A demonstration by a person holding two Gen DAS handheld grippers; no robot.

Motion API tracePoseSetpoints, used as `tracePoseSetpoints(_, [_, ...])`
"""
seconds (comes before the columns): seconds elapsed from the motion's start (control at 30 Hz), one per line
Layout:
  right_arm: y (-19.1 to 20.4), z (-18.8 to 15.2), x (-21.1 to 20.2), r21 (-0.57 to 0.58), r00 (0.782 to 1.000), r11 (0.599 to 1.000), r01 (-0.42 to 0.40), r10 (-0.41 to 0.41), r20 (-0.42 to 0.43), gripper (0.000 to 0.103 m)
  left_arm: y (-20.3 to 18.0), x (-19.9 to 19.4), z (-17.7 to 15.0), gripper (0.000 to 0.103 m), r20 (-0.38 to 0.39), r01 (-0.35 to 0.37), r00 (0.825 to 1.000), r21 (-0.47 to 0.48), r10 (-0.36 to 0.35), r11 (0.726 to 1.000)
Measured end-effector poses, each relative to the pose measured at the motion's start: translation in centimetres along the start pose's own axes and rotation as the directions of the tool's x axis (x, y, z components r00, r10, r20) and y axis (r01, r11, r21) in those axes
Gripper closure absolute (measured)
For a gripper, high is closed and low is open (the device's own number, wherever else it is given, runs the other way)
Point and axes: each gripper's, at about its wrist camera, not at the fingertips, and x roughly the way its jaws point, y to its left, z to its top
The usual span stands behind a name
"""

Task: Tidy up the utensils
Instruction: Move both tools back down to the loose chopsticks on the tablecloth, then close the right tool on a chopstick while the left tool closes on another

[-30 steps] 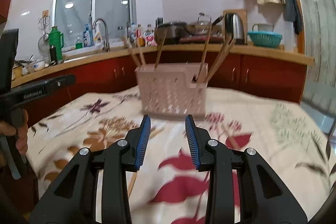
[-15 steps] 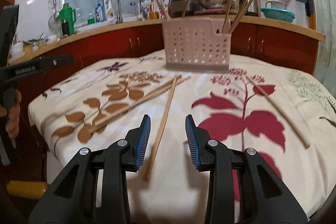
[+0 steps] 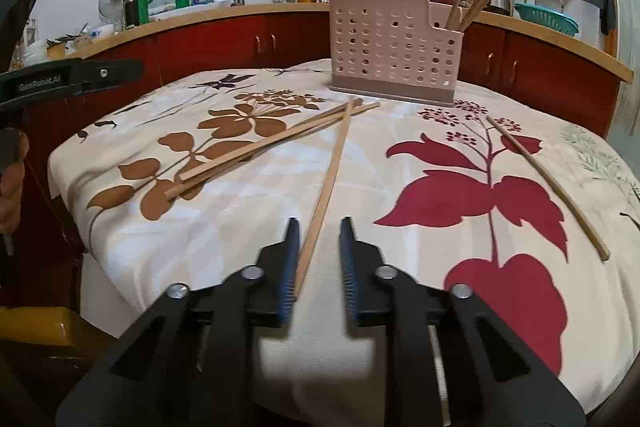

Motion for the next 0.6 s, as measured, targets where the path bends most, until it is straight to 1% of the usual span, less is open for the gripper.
tracePoseSetpoints(0.1, [-0.8, 0.0, -0.1, 0.010, 1.000, 1.000, 0.020, -0.020, -0.008, 0.097, -0.1, 0.2, -0.2, 0.052, -0.009, 0.000, 1.000, 0.001, 0.000, 1.000])
tracePoseSetpoints(0.27, [-3.1, 0.1, -0.6, 0.052, 0.997, 0.995, 0.082, -0.081, -0.012, 0.097, -0.6, 0.4, -0.4, 0.052, -0.027, 0.009, 1.000, 0.008, -0.009, 1.000])
tracePoseSetpoints(0.4, [-5.9, -0.1, -1.5, 0.102, 0.990, 0.985, 0.142, -0.142, -0.008, 0.097, -1.8, 0.9, -0.9, 0.052, -0.051, 0.025, 0.998, 0.030, -0.024, 0.999])
tracePoseSetpoints(0.6, [-8.2, -0.6, -2.1, 0.146, 0.986, 0.975, 0.166, -0.166, -0.011, 0.097, -3.8, 2.2, -1.8, 0.052, -0.110, 0.057, 0.993, 0.068, -0.049, 0.996])
